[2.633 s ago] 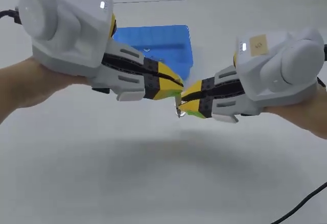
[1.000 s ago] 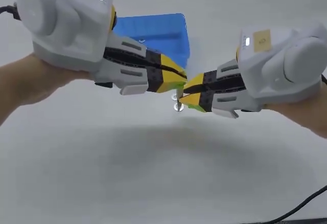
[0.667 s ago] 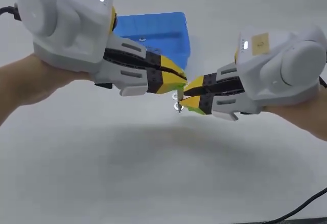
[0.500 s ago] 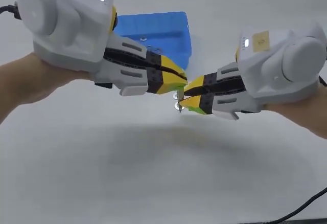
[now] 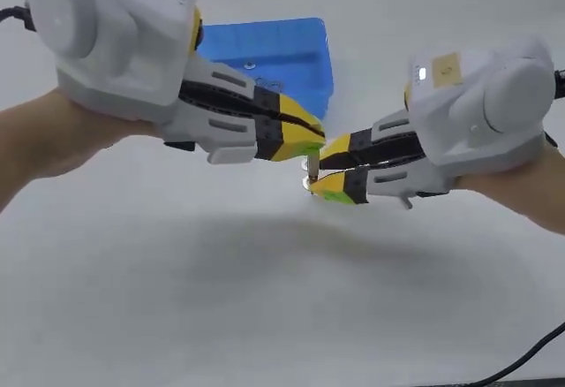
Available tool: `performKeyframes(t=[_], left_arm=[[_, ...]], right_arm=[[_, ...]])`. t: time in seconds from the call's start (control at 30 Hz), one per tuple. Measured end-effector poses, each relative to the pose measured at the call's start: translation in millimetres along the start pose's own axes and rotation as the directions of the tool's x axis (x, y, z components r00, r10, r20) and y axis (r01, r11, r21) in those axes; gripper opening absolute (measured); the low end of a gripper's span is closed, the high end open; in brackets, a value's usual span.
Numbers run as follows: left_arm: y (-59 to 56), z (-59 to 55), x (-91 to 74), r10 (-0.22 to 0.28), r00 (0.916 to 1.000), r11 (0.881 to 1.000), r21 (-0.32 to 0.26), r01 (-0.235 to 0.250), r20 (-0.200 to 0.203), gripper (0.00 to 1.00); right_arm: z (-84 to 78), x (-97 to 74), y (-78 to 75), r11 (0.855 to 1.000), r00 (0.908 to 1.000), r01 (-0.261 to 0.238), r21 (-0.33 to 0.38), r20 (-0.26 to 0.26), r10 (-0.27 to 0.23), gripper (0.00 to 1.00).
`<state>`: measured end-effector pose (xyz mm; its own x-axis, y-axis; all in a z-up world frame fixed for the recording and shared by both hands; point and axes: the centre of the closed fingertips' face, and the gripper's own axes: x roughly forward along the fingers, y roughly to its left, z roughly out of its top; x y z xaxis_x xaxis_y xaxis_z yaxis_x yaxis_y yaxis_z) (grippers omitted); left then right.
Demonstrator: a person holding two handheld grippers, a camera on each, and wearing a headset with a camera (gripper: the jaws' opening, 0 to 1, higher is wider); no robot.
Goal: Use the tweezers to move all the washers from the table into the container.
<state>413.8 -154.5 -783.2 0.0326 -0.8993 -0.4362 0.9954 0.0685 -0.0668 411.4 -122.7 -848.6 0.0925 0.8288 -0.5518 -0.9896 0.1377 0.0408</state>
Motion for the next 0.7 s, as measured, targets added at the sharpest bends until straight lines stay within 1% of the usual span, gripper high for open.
performKeyframes(t=[0.13, 0.27, 0.37, 0.47, 0.63, 0.7], left_arm=[[1.4, -0.6, -1.2, 0.004, 1.0000, 1.000, 0.001, -0.004, -0.001, 0.05], [2.0, -1.5, -2.8, 0.007, 1.0000, 1.000, 0.012, -0.007, -0.007, 0.05], [1.6, -1.6, -3.1, 0.008, 0.9999, 1.000, 0.018, -0.007, -0.007, 0.05], [0.0, -1.1, -2.2, 0.007, 0.9999, 0.999, 0.040, -0.006, -0.010, 0.05], [-0.3, 0.0, -1.3, 0.005, 1.0000, 0.999, 0.045, -0.005, -0.006, 0.05], [0.1, 1.0, -1.2, 0.008, 1.0000, 0.998, 0.056, -0.008, -0.004, 0.05]], right_arm=[[5.0, 1.3, -4.5, 1.000, 0.9998, 0.013, -0.001, 0.014, -0.013, 0.14], [4.3, 3.0, -3.0, 0.999, 0.9999, 0.010, -0.034, 0.000, -0.010, 0.14], [4.1, 3.5, -2.4, 0.999, 0.9999, 0.016, -0.041, -0.003, -0.016, 0.13], [3.6, 3.1, -2.7, 0.999, 0.9997, 0.025, -0.045, -0.005, -0.026, 0.13], [3.2, 1.4, -4.4, 0.998, 0.9994, 0.034, -0.047, -0.006, -0.034, 0.13], [3.5, 0.4, -5.7, 0.998, 0.9992, 0.041, -0.049, -0.004, -0.041, 0.13]])
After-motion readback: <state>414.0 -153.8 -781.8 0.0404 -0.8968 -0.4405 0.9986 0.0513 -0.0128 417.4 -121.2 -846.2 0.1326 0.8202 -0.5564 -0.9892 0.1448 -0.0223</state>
